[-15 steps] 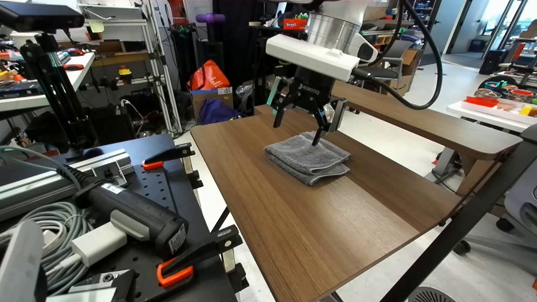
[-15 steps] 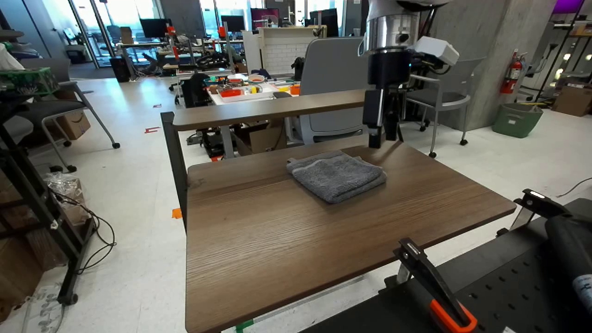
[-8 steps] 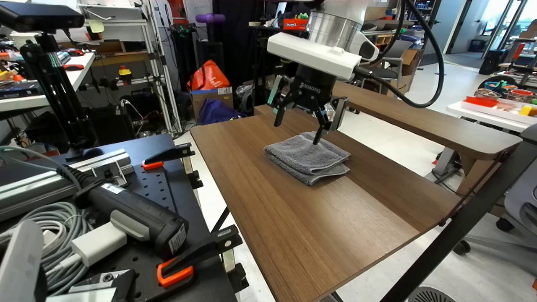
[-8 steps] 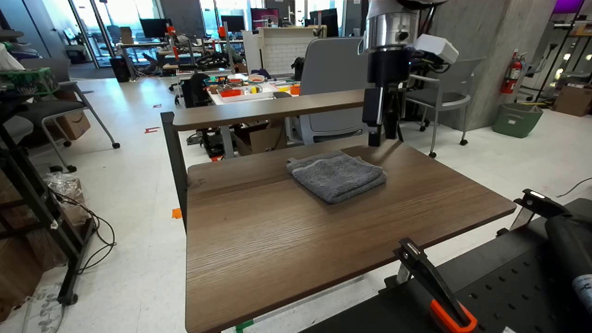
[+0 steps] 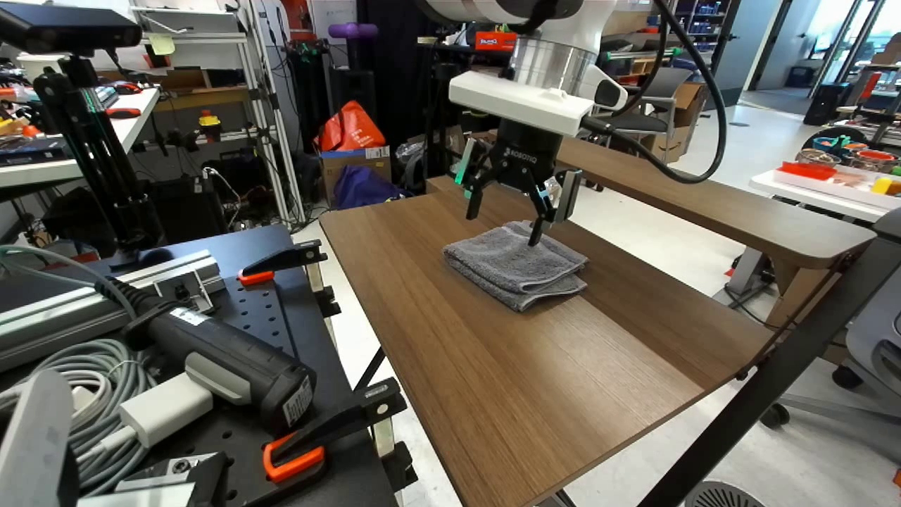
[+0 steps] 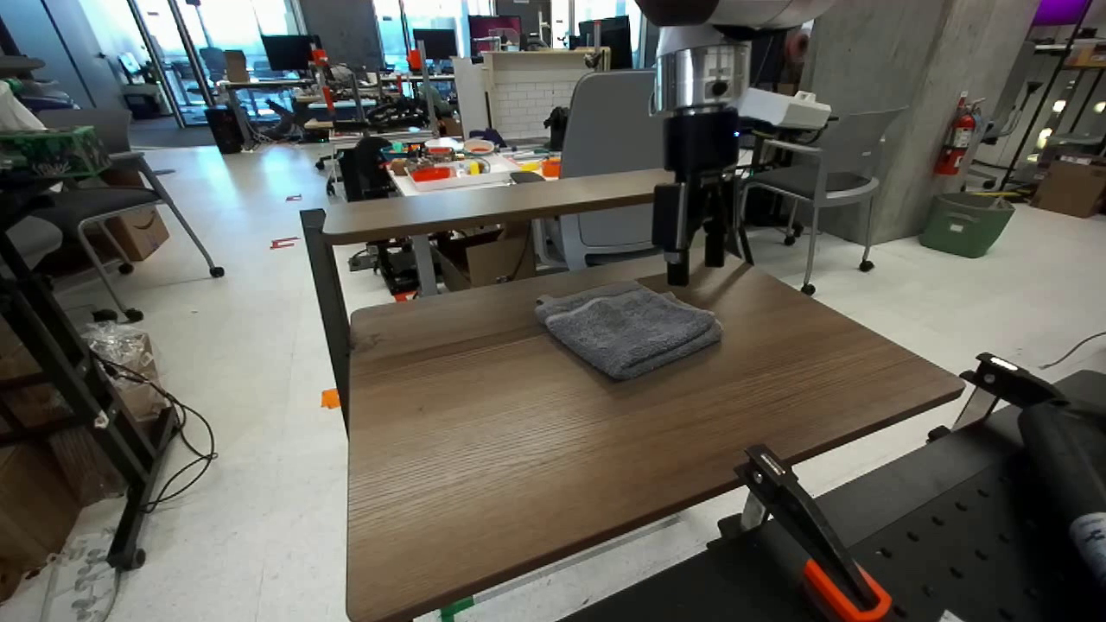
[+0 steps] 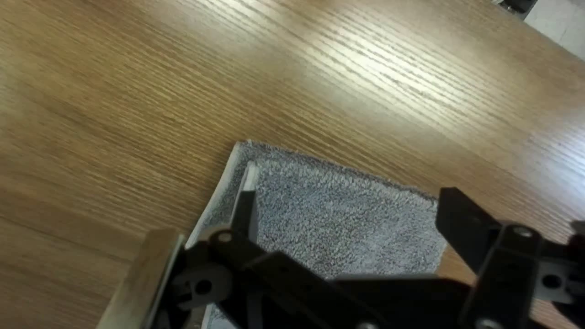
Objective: Move the towel to the left
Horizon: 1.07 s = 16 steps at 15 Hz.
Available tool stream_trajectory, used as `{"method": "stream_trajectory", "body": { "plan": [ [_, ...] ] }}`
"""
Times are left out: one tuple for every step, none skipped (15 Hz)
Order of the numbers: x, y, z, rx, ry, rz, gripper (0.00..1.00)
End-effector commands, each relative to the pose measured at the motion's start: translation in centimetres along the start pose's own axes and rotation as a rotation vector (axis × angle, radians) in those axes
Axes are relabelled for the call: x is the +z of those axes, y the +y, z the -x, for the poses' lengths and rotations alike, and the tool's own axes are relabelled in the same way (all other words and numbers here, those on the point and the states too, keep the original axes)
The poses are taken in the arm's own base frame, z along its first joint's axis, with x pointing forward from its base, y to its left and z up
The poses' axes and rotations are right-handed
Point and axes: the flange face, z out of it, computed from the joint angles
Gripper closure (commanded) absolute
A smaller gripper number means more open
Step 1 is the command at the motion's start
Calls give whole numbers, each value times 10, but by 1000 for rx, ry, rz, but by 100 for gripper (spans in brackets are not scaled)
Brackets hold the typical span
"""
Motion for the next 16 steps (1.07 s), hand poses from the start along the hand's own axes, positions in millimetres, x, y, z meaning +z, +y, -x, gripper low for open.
{"method": "stream_trajectory", "body": {
  "plan": [
    [7, -3, -34, 31, 41, 65, 0],
    [11, -6, -41, 34, 49, 77, 0],
    [16, -8, -49, 33, 53, 86, 0],
    [22, -10, -56, 36, 56, 94, 0],
    [28, -13, -63, 35, 54, 105, 0],
    [34, -16, -69, 29, 53, 110, 0],
    [41, -19, -75, 26, 45, 119, 0],
    [47, -22, -80, 31, 42, 129, 0],
    [52, -24, -85, 41, 34, 149, 0],
    [60, -25, -91, 40, 32, 156, 0],
    [66, -26, -96, 39, 29, 164, 0],
    [74, -28, -102, 37, 21, 174, 0],
    [81, -32, -108, 28, 16, 178, 0],
    [90, -34, -114, 18, 16, 182, 0],
    [96, -38, -120, 1, 15, 181, 0],
    [102, -45, -128, -25, 13, 189, 0]
  ]
}}
